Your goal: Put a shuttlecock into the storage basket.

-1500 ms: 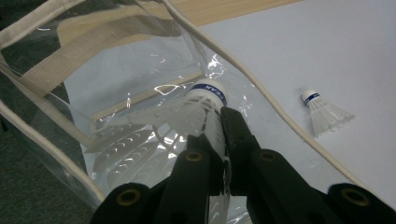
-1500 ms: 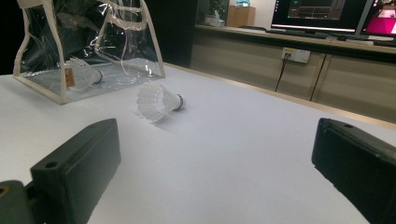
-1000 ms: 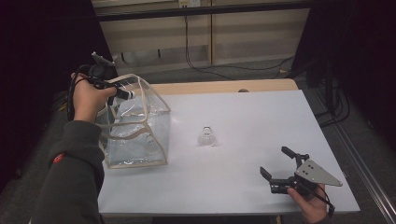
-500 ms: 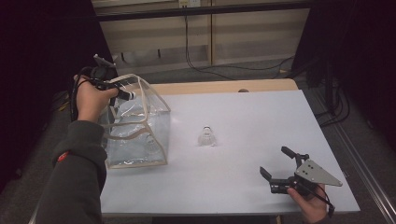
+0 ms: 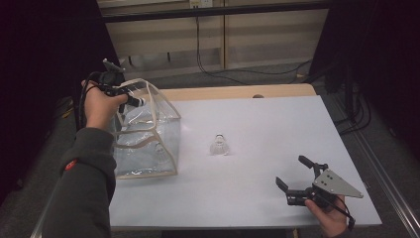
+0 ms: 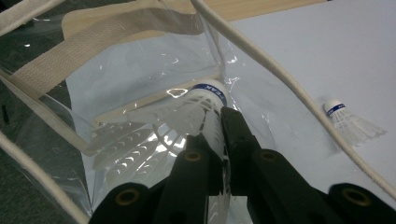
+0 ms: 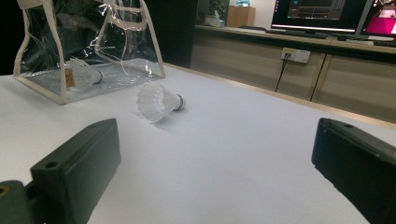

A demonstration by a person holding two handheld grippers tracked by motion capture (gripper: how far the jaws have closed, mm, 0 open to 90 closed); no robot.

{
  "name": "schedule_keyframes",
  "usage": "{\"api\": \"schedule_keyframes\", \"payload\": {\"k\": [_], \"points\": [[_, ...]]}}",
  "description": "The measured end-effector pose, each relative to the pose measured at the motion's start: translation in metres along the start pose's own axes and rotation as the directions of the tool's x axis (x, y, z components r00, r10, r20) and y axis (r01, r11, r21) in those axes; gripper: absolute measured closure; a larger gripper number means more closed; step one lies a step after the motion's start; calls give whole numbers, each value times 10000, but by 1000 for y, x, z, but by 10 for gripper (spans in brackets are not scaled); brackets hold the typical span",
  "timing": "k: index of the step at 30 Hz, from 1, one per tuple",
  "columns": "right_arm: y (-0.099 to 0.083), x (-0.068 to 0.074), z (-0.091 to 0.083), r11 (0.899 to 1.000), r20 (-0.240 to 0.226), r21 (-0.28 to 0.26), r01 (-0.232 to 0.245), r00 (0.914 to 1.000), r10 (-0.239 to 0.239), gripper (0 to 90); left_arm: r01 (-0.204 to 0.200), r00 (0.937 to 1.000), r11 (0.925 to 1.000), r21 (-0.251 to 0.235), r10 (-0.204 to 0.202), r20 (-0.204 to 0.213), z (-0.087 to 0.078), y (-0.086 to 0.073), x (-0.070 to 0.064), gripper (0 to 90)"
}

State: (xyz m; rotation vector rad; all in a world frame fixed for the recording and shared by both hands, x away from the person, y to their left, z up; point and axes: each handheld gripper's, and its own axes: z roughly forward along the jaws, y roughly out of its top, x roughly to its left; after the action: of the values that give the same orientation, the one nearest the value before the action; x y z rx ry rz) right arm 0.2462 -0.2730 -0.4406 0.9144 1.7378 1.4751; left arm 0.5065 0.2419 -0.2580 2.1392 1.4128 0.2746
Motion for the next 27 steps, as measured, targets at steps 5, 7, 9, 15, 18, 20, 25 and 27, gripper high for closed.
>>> {"api": "schedule_keyframes", "payload": {"k": [5,7,9,15,18,20,25,27], "points": [[0,0,0,10000,-3,11,-5,10000,5,14,51,10000,10000,43,-51,-40,1,0,1,880],[0,0,0,10000,-21,-1,-4,10000,4,15,38,10000,10000,27,-38,-79,2,-1,2,879],[0,0,0,10000,-13,-4,8,10000,-8,14,56,10000,10000,50,-55,-74,4,-1,2,880],[0,0,0,10000,20,3,23,10000,-23,15,93,9999,10000,20,-92,-108,7,-2,2,880],[0,0,0,10000,23,8,18,10000,-18,14,50,9998,10000,74,-49,-174,9,-2,2,880],[0,0,0,10000,8,21,11,10000,-11,14,7,9998,10000,84,-5,-186,9,-2,2,880],[0,0,0,10000,-24,40,-6,10000,6,14,15,9998,10000,13,-15,-222,12,-1,2,879],[0,0,0,10000,-12,43,-7,10000,7,14,-23,9997,10000,10,23,-230,13,-1,2,878]]}}
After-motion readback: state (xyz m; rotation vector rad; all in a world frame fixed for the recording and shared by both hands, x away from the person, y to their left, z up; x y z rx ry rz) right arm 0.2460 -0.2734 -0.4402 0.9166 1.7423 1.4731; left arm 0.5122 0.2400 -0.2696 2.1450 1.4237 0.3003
